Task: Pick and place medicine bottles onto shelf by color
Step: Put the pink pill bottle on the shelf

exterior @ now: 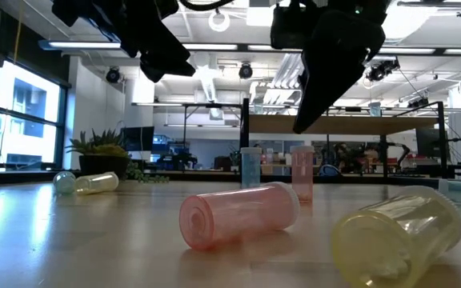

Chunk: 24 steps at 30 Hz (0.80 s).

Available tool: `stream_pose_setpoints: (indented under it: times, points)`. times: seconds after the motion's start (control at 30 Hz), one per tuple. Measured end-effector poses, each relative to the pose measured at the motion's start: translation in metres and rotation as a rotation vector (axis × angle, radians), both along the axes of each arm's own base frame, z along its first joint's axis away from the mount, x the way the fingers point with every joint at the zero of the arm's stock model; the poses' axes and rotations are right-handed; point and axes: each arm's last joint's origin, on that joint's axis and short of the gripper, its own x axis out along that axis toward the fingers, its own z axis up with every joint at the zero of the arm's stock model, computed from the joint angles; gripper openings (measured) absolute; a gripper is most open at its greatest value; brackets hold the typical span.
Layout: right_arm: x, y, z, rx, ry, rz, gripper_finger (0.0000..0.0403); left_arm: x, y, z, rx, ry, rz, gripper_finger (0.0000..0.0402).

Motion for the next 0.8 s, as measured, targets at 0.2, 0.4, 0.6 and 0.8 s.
stream_pose_setpoints:
  times: [0.2, 0.4, 0.6, 0.8]
  points:
    - [0.005, 0.002, -0.012, 0.004, 0.027, 0.022, 0.0217, 0.000, 0.000, 0.000, 0.000, 0.002, 0.000, 0.0192]
    - [0.007, 0.002, -0.018, -0.005, 0.039, 0.020, 0.0217, 0.000, 0.000, 0.000, 0.000, 0.003, 0.000, 0.0192]
    - [0.007, 0.002, -0.021, -0.009, 0.054, 0.019, 0.0217, 0.000, 0.000, 0.000, 0.000, 0.003, 0.000, 0.0192]
    - [0.008, 0.002, -0.022, -0.012, 0.048, 0.017, 0.0217, 0.000, 0.000, 0.000, 0.000, 0.003, 0.000, 0.0192]
